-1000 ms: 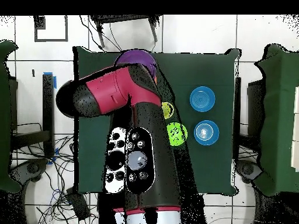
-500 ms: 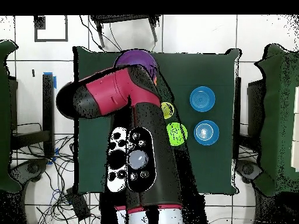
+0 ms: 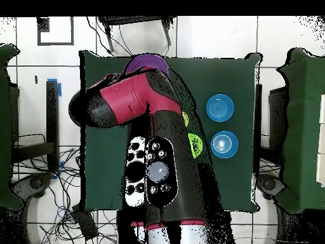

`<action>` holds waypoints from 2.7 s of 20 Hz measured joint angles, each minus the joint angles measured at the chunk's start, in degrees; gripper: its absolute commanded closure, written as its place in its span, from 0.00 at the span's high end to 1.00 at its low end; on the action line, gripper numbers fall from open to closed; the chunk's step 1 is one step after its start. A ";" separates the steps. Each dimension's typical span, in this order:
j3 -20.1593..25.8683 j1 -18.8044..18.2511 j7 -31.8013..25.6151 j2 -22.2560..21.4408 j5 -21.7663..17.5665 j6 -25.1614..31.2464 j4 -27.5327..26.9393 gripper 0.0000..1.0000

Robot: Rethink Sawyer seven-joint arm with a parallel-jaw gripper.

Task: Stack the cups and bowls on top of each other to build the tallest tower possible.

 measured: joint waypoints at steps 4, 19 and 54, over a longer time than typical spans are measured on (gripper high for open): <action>0.70 -0.69 0.00 0.01 -0.61 0.02 0.01 0.00; 1.20 -0.77 0.00 0.01 -0.90 0.02 0.05 0.00; 1.49 -0.96 0.00 -0.09 -1.14 0.01 1.52 1.00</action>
